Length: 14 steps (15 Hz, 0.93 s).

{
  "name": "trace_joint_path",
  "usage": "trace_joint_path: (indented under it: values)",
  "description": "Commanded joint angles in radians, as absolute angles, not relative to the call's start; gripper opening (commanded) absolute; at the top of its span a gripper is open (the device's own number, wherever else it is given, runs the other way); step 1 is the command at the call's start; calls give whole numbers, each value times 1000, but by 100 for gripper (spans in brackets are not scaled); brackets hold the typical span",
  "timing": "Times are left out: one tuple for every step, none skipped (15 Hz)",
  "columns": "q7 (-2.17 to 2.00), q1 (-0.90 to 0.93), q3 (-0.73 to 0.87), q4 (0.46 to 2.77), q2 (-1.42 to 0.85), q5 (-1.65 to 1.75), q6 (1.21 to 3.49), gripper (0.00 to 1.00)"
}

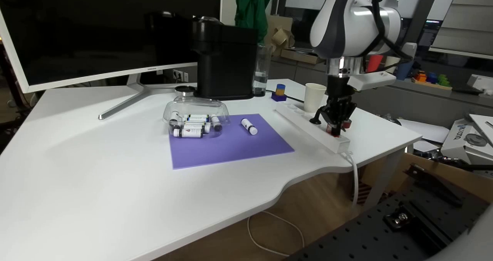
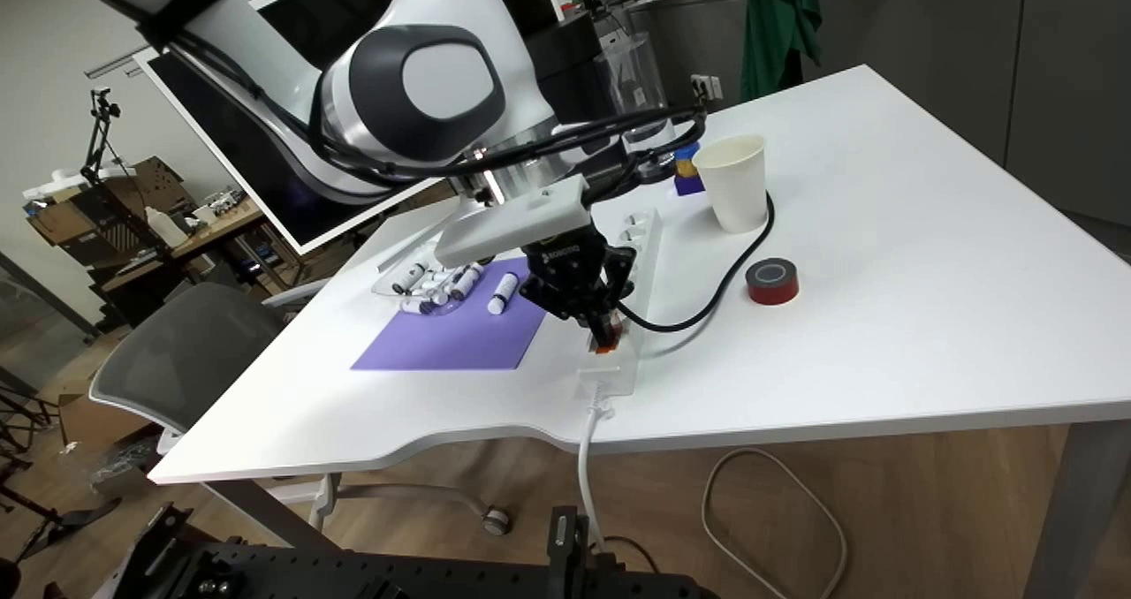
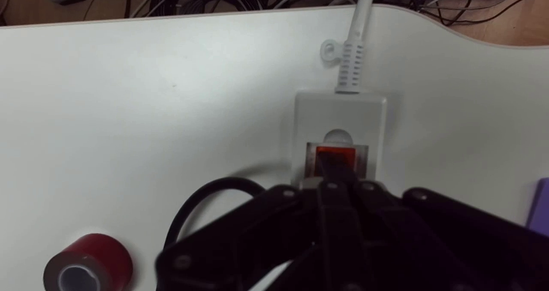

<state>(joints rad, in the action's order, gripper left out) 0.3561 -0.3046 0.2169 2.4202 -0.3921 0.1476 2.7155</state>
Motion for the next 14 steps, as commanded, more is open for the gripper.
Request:
trace_joint_path:
  values:
    - [417, -382, 176, 2368, -447, 80, 2691, 0]
    - [447, -408, 157, 2354, -456, 48, 2669, 0]
    - [496, -446, 130, 2331, -472, 3, 2633, 0]
    - [528, -468, 118, 2307, -486, -30, 2599, 0]
    - [552, -485, 113, 2281, -501, -55, 2564, 0]
    - [567, -495, 115, 2254, -519, -69, 2531, 0]
    - [587, -510, 114, 2224, -541, -84, 2491, 0]
    - [603, -521, 115, 2195, -558, -98, 2450, 0]
    - [623, -531, 116, 2166, -575, -112, 2404, 0]
    - [633, -534, 120, 2145, -586, -120, 2370, 0]
    - [643, -533, 123, 2132, -584, -123, 2339, 0]
    - [656, -532, 123, 2124, -577, -124, 2310, 0]
    - [673, -528, 123, 2127, -563, -120, 2289, 0]
    - [692, -521, 123, 2141, -540, -111, 2282, 0]
